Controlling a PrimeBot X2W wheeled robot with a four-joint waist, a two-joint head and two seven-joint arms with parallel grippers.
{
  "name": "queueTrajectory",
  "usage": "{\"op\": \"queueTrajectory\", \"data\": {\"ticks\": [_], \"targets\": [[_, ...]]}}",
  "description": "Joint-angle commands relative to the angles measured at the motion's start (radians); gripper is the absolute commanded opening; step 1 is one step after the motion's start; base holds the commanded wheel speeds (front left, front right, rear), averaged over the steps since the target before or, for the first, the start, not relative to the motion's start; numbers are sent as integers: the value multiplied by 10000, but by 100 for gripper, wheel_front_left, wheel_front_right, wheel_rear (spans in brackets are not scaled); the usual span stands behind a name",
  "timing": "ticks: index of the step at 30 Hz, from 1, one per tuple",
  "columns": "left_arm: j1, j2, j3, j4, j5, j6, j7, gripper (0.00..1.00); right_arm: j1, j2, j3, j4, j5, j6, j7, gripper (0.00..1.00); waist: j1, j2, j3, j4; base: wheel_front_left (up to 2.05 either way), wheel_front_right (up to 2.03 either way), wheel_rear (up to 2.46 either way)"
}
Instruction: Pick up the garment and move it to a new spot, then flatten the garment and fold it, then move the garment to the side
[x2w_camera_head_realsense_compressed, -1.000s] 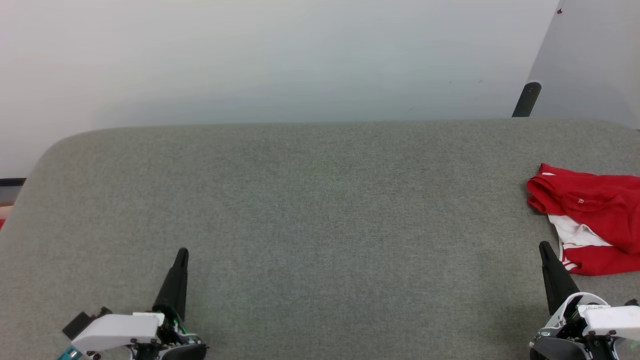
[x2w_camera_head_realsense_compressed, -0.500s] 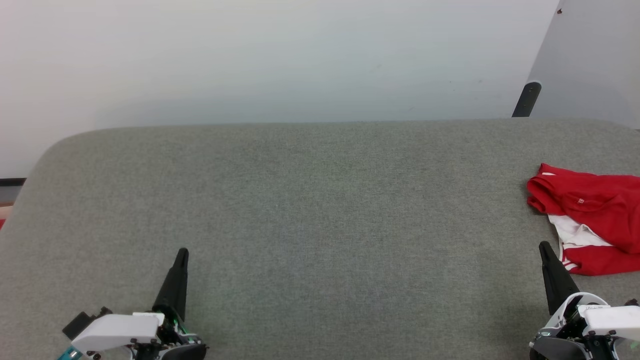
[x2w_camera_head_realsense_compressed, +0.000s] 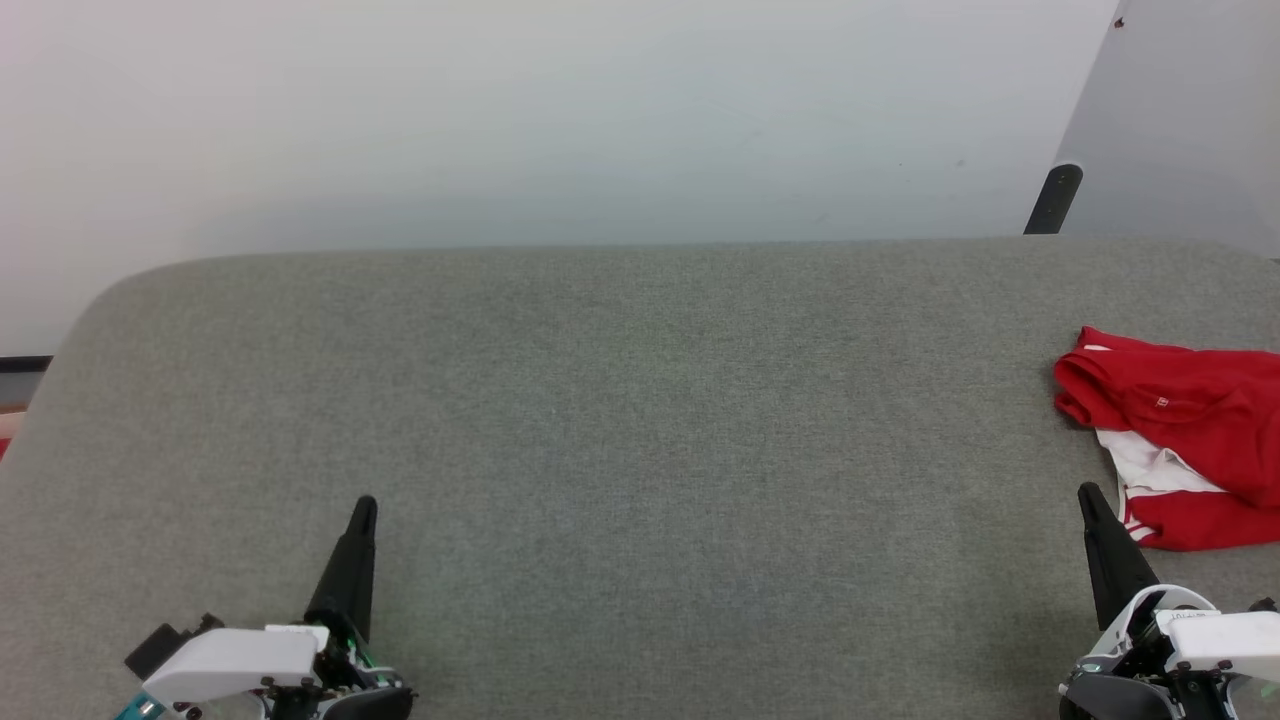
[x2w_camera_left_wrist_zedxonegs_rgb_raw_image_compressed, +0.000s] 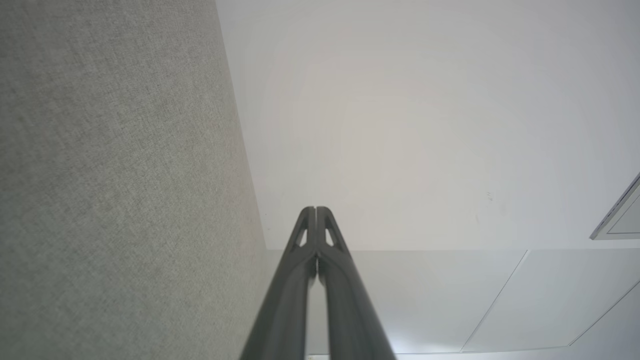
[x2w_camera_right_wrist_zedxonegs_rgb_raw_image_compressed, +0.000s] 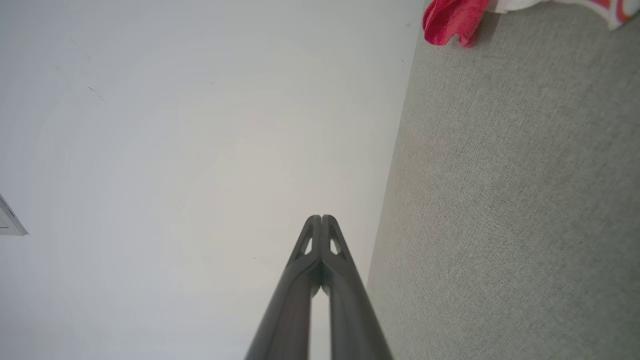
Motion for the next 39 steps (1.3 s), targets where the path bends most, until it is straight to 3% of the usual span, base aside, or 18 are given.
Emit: {"op": "queueTrajectory", "data": {"ticks": [1,39], "targets": [[-94,-17,32,11,-10,-34,24,0,-12,35,11,2,39,0,12,0,-1,0,0,0,0,0,0],[-95,-18,34,10,-7,-32,27,0,-12,35,15,2,42,0,9,0,-1,0,0,0,0,0,0]]}}
